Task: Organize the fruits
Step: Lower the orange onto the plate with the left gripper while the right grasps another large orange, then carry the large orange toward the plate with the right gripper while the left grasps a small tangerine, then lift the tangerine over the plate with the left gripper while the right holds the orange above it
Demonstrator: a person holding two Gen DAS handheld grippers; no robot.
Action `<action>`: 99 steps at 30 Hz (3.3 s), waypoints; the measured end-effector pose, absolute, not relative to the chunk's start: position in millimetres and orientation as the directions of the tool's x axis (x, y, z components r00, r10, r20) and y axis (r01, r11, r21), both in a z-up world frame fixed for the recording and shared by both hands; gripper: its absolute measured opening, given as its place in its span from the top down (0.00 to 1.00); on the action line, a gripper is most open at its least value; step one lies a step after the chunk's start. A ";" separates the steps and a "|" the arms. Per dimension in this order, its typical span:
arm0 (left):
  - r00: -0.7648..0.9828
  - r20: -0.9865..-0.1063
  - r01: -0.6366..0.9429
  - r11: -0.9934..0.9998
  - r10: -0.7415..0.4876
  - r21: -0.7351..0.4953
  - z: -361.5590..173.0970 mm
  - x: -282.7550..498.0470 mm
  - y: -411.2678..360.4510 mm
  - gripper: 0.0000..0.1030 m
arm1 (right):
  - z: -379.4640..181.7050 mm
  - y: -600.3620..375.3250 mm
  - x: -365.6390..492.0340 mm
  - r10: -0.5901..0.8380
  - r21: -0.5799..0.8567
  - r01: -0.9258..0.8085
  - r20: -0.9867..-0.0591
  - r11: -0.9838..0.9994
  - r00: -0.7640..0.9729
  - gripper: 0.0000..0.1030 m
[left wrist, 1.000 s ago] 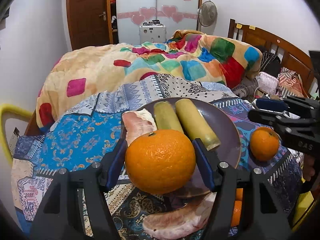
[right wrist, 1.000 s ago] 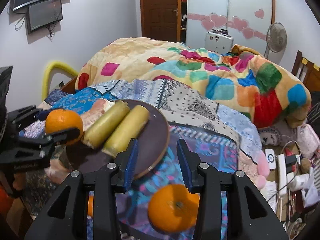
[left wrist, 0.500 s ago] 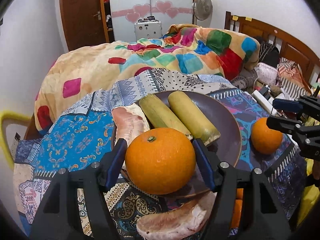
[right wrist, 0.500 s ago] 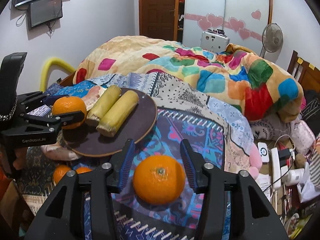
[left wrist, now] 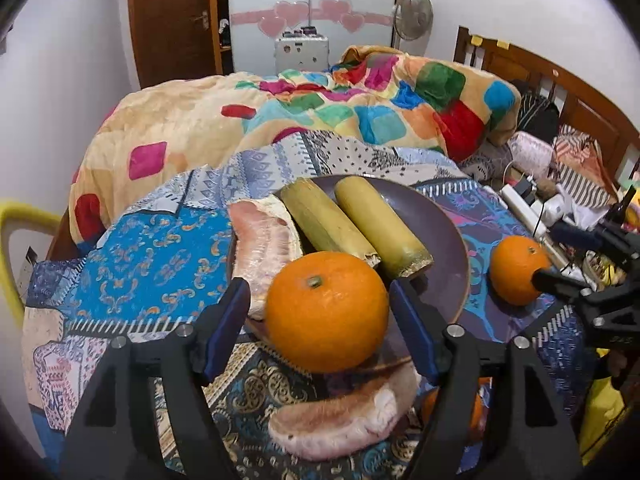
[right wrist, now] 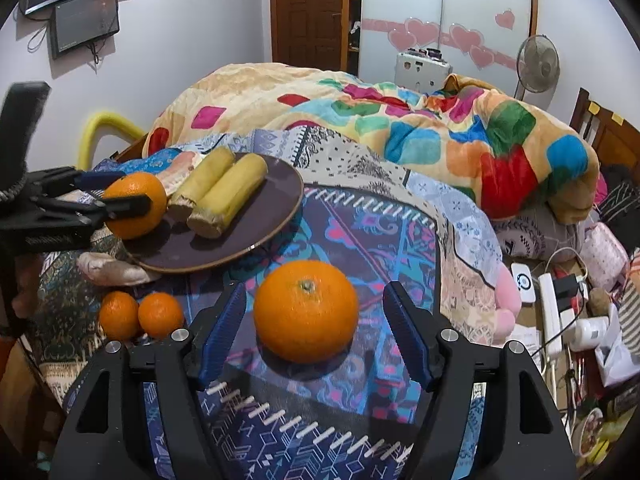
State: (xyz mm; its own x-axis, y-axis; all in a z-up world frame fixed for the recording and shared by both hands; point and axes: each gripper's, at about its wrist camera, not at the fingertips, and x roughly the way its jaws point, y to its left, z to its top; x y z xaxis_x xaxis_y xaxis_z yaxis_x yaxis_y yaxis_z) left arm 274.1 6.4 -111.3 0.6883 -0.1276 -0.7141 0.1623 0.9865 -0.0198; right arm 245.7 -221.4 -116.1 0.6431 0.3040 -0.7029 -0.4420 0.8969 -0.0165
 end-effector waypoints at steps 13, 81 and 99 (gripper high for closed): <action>0.696 -0.714 0.159 0.986 -0.075 0.051 -115.6 218.2 26.6 0.15 | -134.7 -218.7 242.0 0.305 0.004 -0.445 -0.733 0.895 0.607 0.29; 0.607 -0.764 0.224 0.969 -0.221 -0.102 -148.3 211.4 -56.6 0.64 | -126.5 -239.0 172.1 0.407 0.074 -0.508 -0.701 0.858 0.586 0.42; 0.731 -0.651 0.186 0.978 -0.203 -0.097 -88.0 207.5 -14.1 0.65 | -99.2 -222.6 196.1 0.432 0.067 -0.509 -0.630 0.858 0.645 0.42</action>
